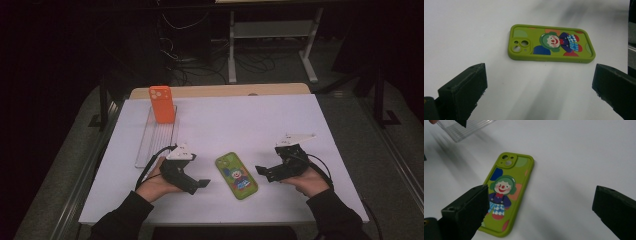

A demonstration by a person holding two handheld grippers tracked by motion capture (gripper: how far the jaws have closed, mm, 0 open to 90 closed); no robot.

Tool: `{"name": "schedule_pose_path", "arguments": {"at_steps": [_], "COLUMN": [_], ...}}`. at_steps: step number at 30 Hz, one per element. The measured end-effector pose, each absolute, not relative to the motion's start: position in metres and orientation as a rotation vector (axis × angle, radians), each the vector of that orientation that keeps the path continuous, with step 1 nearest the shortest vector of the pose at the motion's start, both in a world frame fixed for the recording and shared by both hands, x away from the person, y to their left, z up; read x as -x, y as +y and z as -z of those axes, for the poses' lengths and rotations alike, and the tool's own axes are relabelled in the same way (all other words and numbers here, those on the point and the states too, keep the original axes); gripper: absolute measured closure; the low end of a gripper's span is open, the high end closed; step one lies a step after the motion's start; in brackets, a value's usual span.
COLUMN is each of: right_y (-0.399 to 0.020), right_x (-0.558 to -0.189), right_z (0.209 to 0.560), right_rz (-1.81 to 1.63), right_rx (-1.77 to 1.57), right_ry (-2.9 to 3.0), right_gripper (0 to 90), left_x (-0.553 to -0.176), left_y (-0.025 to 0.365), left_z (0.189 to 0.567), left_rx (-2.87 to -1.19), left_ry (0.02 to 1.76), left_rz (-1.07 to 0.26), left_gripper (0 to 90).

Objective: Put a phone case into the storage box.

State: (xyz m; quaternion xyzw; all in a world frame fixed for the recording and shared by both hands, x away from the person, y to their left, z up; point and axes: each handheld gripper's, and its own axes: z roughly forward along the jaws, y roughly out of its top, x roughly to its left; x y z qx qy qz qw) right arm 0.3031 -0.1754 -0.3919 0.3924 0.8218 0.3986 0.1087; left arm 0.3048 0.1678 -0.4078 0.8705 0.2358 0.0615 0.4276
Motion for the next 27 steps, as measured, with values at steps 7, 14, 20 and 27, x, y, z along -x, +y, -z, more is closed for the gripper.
{"name": "schedule_pose_path", "arguments": {"at_steps": [7, 14, 20, 27], "right_y": [-0.157, -0.139, -0.126, -0.113], "right_x": [-0.307, -0.308, -0.307, -0.306], "right_z": [0.388, 0.39, 0.394, 0.401], "right_rz": [-1.171, -1.14, -1.105, -1.039], "right_rx": [-1.139, -1.137, -1.144, -1.153], "right_ry": [2.442, 2.477, 2.513, 2.551], "right_gripper": [0.2, 0.2, 0.2, 0.2], "left_x": [-0.305, -0.306, -0.306, -0.306], "left_y": [0.168, 0.169, 0.169, 0.169], "left_z": [0.408, 0.408, 0.407, 0.407], "left_rx": [-2.174, -2.178, -2.171, -2.17], "left_ry": [0.593, 0.591, 0.593, 0.599], "left_rz": [-0.154, -0.153, -0.152, -0.147], "left_gripper": [0.0, 0.0, 0.0, 0.0]}}
